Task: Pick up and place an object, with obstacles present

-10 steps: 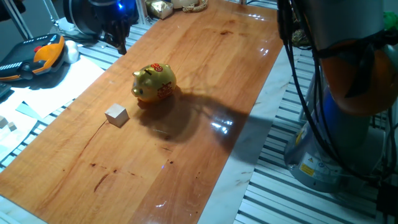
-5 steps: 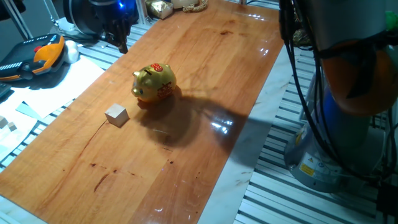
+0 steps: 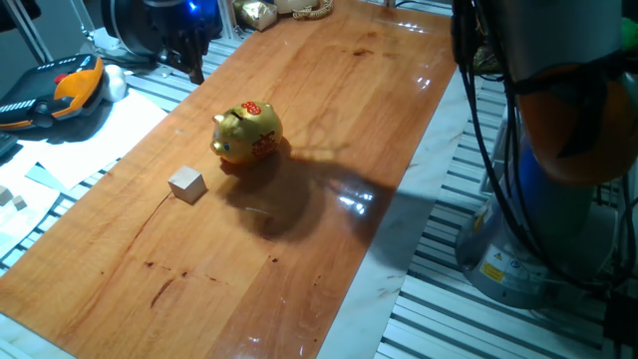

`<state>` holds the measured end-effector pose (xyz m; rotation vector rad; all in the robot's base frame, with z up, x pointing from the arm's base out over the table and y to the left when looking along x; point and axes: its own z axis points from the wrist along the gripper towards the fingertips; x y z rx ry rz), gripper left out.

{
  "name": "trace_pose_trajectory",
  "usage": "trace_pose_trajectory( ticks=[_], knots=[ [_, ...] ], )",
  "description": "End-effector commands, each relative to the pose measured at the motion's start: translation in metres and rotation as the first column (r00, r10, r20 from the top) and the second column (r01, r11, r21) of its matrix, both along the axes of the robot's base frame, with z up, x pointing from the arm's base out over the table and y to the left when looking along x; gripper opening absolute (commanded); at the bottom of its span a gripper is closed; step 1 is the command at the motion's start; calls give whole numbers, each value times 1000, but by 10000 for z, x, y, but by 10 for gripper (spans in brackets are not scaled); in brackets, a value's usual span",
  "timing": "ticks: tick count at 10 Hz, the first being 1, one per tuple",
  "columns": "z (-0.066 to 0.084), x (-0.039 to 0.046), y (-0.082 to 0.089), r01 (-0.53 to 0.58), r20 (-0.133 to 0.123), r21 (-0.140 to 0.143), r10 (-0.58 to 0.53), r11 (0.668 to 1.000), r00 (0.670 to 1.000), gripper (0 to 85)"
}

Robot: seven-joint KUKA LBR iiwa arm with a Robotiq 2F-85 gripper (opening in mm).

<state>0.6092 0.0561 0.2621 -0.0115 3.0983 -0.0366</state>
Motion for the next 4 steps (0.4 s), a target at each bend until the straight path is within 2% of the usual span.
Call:
trace_pose_trajectory(
  ticks=[1,4],
  knots=[
    [9,-4,-4,-6,3,5,6,1000,1000,0],
    [33,-1,2,-10,-1,8,10,1000,1000,0]
  ],
)
